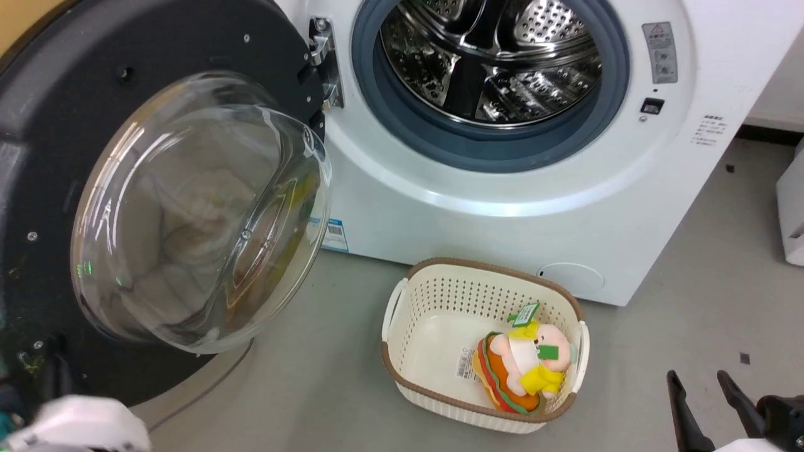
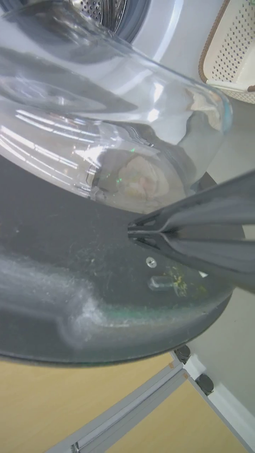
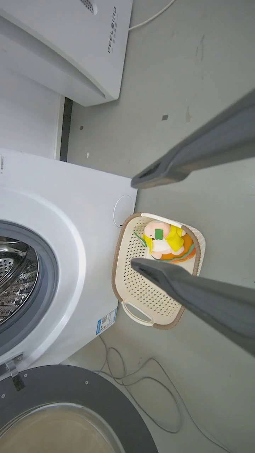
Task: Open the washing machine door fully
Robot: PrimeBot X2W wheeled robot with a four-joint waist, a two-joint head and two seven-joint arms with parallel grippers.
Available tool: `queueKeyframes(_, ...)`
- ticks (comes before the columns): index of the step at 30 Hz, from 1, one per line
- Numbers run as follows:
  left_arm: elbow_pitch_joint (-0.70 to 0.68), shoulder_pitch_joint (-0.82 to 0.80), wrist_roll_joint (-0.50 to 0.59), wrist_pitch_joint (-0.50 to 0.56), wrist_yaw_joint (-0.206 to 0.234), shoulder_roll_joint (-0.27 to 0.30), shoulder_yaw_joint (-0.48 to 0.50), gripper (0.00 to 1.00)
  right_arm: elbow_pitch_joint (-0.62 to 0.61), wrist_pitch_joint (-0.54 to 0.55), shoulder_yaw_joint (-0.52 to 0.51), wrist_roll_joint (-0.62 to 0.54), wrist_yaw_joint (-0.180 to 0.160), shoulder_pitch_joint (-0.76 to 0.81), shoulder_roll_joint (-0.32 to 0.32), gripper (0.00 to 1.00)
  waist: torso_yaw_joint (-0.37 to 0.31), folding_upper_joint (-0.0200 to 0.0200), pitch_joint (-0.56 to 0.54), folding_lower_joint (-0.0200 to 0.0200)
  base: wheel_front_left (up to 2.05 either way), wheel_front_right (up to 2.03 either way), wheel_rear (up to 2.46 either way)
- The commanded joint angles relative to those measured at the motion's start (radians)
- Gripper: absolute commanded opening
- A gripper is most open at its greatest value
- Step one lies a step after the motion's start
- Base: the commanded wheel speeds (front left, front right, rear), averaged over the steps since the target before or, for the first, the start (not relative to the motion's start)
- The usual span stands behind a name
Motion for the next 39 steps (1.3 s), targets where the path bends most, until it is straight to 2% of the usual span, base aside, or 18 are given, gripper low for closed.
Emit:
queueKeyframes(1,-0.015,0.029,0.006,-0.007,0.007,-0.012,-0.009,0.0,0.005,-0.006,0.002,0.003,-0.001,-0.008,0.002,1.0,-0.004,0.0,-0.013,0.0,0.0,0.0,0.0)
queueKeyframes(6,-0.099,0.123,0.029,-0.01,0.037,-0.052,-0.05,0.0,0.009,-0.024,0.01,0.007,-0.001,-0.001,0.002,1.0,-0.008,0.0,-0.042,0.0,0.0,0.0,0.0)
queueKeyframes(8,-0.132,0.154,0.039,-0.011,0.047,-0.067,-0.071,0.47,0.008,-0.032,0.014,0.008,-0.001,0.001,0.002,1.0,-0.009,0.0,-0.053,0.0,0.0,0.0,0.0)
queueKeyframes(9,-0.148,0.167,0.047,-0.012,0.051,-0.071,-0.081,0.92,0.008,-0.034,0.015,0.008,-0.001,0.003,0.002,1.0,-0.009,0.0,-0.058,0.0,0.0,0.0,0.0)
queueKeyframes(10,-0.165,0.179,0.053,-0.013,0.056,-0.076,-0.09,1.0,0.008,-0.034,0.016,0.008,-0.001,0.005,0.002,1.0,-0.009,0.0,-0.061,0.0,0.0,0.0,0.0)
queueKeyframes(14,-0.222,0.205,0.078,-0.01,0.06,-0.089,-0.135,1.0,0.003,-0.036,0.02,0.001,-0.001,0.01,0.002,1.0,-0.012,0.0,-0.072,0.0,0.0,0.0,0.0)
queueKeyframes(20,-0.254,0.187,0.106,0.001,0.027,-0.091,-0.213,1.0,-0.017,-0.048,0.022,-0.014,-0.001,0.009,0.002,1.0,-0.033,0.0,-0.079,0.0,0.0,0.0,0.0)
queueKeyframes(25,-0.227,0.131,0.124,0.025,-0.02,-0.091,-0.285,1.0,-0.03,-0.046,0.024,-0.032,-0.001,0.008,0.002,1.0,-0.065,0.0,-0.079,0.0,0.0,0.0,0.0)
queueKeyframes(29,-0.194,0.087,0.134,0.031,-0.043,-0.099,-0.32,1.0,-0.04,-0.04,0.02,-0.045,-0.001,0.009,0.002,1.0,-0.099,0.0,-0.075,0.0,0.0,0.0,0.0)
queueKeyframes(33,-0.142,0.041,0.144,0.026,-0.06,-0.1,-0.339,1.0,-0.055,-0.031,0.02,-0.058,-0.001,0.01,0.002,1.0,-0.149,0.0,-0.064,0.0,0.0,0.0,0.0)
queueKeyframes(39,-0.111,0.022,0.147,0.017,-0.056,-0.107,-0.345,1.0,-0.065,-0.025,0.03,-0.066,-0.001,0.009,0.002,1.0,-0.177,0.0,-0.053,0.0,0.0,0.0,0.0)
